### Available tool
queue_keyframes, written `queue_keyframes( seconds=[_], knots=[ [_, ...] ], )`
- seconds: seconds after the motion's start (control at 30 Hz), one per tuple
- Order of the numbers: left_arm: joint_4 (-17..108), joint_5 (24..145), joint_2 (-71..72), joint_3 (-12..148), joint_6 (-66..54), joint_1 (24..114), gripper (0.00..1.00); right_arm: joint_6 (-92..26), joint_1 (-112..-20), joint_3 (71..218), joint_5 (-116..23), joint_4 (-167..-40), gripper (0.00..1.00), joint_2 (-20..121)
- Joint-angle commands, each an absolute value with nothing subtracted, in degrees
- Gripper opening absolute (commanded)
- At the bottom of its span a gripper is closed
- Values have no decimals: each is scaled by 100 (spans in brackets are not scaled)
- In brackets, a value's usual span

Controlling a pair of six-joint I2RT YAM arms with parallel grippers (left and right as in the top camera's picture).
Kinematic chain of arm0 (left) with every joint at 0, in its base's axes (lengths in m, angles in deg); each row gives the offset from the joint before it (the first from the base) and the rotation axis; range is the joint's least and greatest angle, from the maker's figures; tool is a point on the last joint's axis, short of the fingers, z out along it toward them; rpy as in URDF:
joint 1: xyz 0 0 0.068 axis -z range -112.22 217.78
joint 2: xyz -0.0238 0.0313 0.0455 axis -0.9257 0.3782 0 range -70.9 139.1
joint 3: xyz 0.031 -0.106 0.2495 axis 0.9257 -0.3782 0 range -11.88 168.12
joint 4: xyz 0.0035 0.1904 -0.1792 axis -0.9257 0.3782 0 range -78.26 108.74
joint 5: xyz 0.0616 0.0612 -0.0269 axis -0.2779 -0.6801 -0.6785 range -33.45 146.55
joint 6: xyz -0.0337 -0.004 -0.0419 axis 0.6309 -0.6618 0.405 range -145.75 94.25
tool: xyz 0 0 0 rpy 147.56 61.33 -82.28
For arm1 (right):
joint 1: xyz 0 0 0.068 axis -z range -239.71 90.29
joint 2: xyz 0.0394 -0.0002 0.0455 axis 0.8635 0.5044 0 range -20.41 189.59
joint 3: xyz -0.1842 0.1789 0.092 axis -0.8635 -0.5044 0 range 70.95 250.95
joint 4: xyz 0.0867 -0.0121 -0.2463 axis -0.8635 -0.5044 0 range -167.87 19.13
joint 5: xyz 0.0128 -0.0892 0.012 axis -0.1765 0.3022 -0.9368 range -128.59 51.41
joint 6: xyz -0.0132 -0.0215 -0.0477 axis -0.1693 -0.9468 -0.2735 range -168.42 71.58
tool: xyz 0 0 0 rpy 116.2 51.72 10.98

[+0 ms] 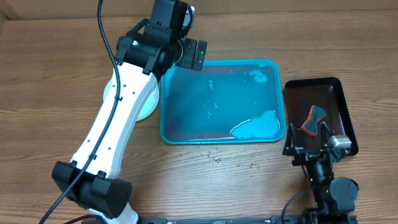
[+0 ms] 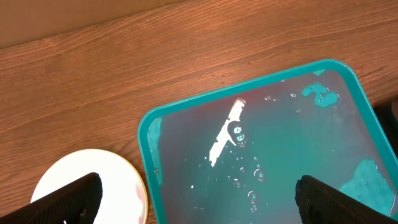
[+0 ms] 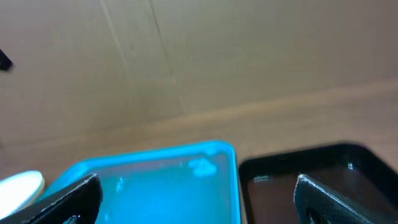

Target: Clean dirty plates on tray and stack at the side

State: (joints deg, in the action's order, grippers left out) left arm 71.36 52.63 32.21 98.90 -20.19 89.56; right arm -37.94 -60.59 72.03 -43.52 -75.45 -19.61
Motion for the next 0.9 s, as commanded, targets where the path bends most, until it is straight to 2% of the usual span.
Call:
queue_keyframes(
  seconds=[0.0, 0.87],
  knots=[
    [7129, 5206, 3256, 9982, -2108, 8982, 100, -3801, -6112, 7140, -4258, -7543, 100, -2026],
    [7243, 5142, 3256, 9980, -2110, 8982, 100, -3801, -6109, 7140, -4252, -7532, 100, -2024]
  ],
)
